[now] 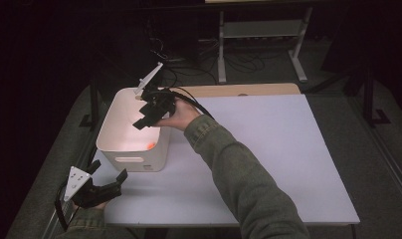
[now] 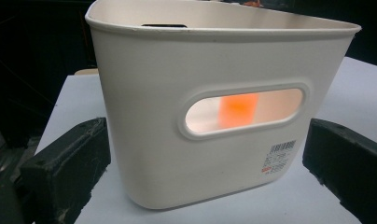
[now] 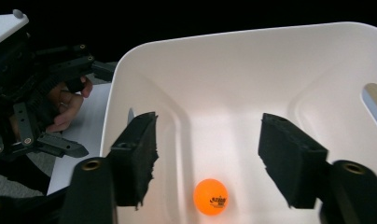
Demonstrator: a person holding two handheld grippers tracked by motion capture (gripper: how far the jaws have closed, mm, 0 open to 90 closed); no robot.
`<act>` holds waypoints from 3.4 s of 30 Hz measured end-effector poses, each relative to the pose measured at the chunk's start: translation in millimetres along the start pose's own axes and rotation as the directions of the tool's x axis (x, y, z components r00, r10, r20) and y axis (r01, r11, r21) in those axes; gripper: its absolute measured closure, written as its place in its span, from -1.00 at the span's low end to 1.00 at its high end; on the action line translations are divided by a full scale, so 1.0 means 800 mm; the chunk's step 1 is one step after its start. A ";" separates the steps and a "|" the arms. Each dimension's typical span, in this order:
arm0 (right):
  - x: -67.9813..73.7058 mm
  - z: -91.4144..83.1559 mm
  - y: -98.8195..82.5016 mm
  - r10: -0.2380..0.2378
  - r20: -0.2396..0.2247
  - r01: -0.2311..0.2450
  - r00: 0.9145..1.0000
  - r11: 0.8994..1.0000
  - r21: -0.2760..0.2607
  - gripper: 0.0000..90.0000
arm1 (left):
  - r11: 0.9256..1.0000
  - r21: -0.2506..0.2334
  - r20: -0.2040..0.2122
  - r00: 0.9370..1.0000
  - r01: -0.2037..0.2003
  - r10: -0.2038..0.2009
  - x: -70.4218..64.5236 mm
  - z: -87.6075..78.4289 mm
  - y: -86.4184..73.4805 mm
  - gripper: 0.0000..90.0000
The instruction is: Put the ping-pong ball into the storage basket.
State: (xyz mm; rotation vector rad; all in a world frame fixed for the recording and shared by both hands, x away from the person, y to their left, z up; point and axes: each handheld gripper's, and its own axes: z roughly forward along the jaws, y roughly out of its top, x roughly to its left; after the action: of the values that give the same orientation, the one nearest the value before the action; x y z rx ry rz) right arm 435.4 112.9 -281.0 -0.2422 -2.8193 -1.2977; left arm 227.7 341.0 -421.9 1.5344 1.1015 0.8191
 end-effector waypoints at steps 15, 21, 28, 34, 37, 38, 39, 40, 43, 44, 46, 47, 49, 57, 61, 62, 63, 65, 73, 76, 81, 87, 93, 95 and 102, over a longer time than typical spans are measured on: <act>-0.006 -0.045 -0.026 0.049 0.067 -0.045 0.997 0.997 -0.061 -0.82 | 1.000 0.011 0.006 1.000 -0.002 0.002 0.000 0.001 0.000 -0.99; -0.006 -0.061 -0.035 0.068 0.100 -0.059 0.993 0.994 -0.091 -0.98 | 1.000 0.015 0.002 1.000 -0.002 0.002 -0.001 0.001 0.000 -0.99; -0.006 -0.082 -0.049 0.077 0.129 -0.062 0.989 0.991 -0.116 -1.00 | 1.000 0.016 0.003 1.000 -0.004 0.004 -0.001 0.002 -0.001 -1.00; -0.005 -0.096 -0.061 0.089 0.135 -0.072 0.987 0.989 -0.127 -1.00 | 1.000 0.016 0.001 1.000 -0.006 0.006 -0.001 0.002 -0.001 -1.00; -0.006 -0.103 -0.067 0.095 0.138 -0.077 0.986 0.989 -0.130 -1.00 | 1.000 0.017 0.001 1.000 -0.006 0.006 -0.001 0.002 -0.001 -1.00; -0.006 -0.106 -0.069 0.096 0.138 -0.078 0.986 0.988 -0.132 -1.00 | 1.000 0.018 0.002 1.000 -0.007 0.007 -0.001 0.002 -0.001 -0.99; -0.005 -0.108 -0.071 0.097 0.141 -0.078 0.985 0.988 -0.135 -1.00 | 1.000 0.018 0.002 1.000 -0.007 0.007 -0.001 0.002 -0.001 -0.99; -0.005 -0.111 -0.074 0.097 0.140 -0.078 0.985 0.987 -0.137 -1.00 | 1.000 0.020 0.004 1.000 -0.008 0.008 -0.001 0.002 -0.001 -1.00; -0.004 -0.119 -0.080 0.099 0.152 -0.079 0.983 0.988 -0.135 -1.00 | 1.000 0.017 0.004 1.000 -0.005 0.005 -0.001 0.001 -0.001 -1.00; -0.003 -0.122 -0.082 0.096 0.154 -0.075 0.983 0.988 -0.138 -1.00 | 1.000 0.017 0.004 1.000 -0.005 0.005 -0.001 0.001 -0.001 -0.99; -0.002 -0.128 -0.085 0.102 0.159 -0.080 0.982 0.987 -0.141 -1.00 | 1.000 0.017 0.003 1.000 -0.006 0.006 -0.001 0.001 -0.001 -0.99; -0.002 -0.128 -0.085 0.102 0.159 -0.080 0.982 0.987 -0.141 -1.00 | 1.000 0.017 0.003 1.000 -0.006 0.006 -0.001 0.001 -0.001 -0.99; -0.002 -0.136 -0.093 0.108 0.169 -0.085 0.980 0.987 -0.137 -1.00 | 1.000 0.017 0.002 1.000 -0.007 0.007 -0.002 0.001 -0.001 -0.99; 0.000 -0.152 -0.108 0.121 0.182 -0.096 0.976 0.986 -0.135 -1.00 | 1.000 0.018 0.000 1.000 -0.008 0.008 -0.002 0.001 -0.001 -0.99; 0.001 -0.160 -0.116 0.126 0.178 -0.102 0.976 0.985 -0.140 -1.00 | 1.000 0.018 0.000 1.000 -0.006 0.006 -0.003 0.001 -0.001 -0.99; 0.002 -0.162 -0.120 0.127 0.171 -0.105 0.977 0.986 -0.133 -1.00 | 1.000 0.018 0.000 1.000 -0.007 0.007 -0.003 0.001 -0.001 -0.99; 0.002 -0.162 -0.120 0.127 0.171 -0.105 0.977 0.986 -0.133 -1.00 | 1.000 0.018 0.001 1.000 -0.008 0.008 -0.003 0.001 -0.001 -0.99; 0.003 -0.164 -0.125 0.129 0.169 -0.108 0.977 0.985 -0.133 -1.00 | 1.000 0.018 0.001 1.000 -0.009 0.009 -0.003 0.001 -0.001 -1.00; 0.005 -0.175 -0.139 0.139 0.181 -0.115 0.974 0.984 -0.137 -1.00 | 1.000 0.017 -0.002 1.000 -0.008 0.008 -0.003 0.001 -0.001 -0.99; 0.005 -0.180 -0.146 0.148 0.187 -0.123 0.971 0.982 -0.141 -1.00 | 1.000 0.018 -0.004 1.000 -0.008 0.008 -0.003 0.001 -0.001 -1.00; 0.006 -0.185 -0.155 0.157 0.197 -0.130 0.968 0.981 -0.147 -1.00 | 1.000 0.018 -0.004 1.000 -0.008 0.008 -0.003 0.001 -0.001 -0.99; 0.005 -0.193 -0.172 0.181 0.206 -0.151 0.962 0.976 -0.155 -1.00 | 1.000 0.021 -0.005 1.000 -0.009 0.010 -0.004 0.001 -0.001 -0.99; 0.004 -0.201 -0.188 0.199 0.218 -0.165 0.955 0.972 -0.164 -1.00 | 1.000 0.023 -0.005 1.000 -0.011 0.011 -0.004 0.001 -0.001 -1.00; 0.004 -0.203 -0.192 0.203 0.222 -0.167 0.954 0.971 -0.170 -1.00 | 1.000 0.023 -0.006 1.000 -0.011 0.011 -0.004 0.001 -0.001 -1.00; 0.006 -0.209 -0.205 0.219 0.230 -0.179 0.948 0.967 -0.181 -1.00 | 1.000 0.023 -0.007 1.000 -0.012 0.012 -0.004 0.002 -0.001 -0.99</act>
State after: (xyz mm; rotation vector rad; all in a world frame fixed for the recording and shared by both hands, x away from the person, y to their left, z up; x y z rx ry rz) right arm 398.7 -117.9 -295.1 -0.7252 -2.7896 -1.5408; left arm 227.5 337.7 -423.1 1.5600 1.1117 0.8235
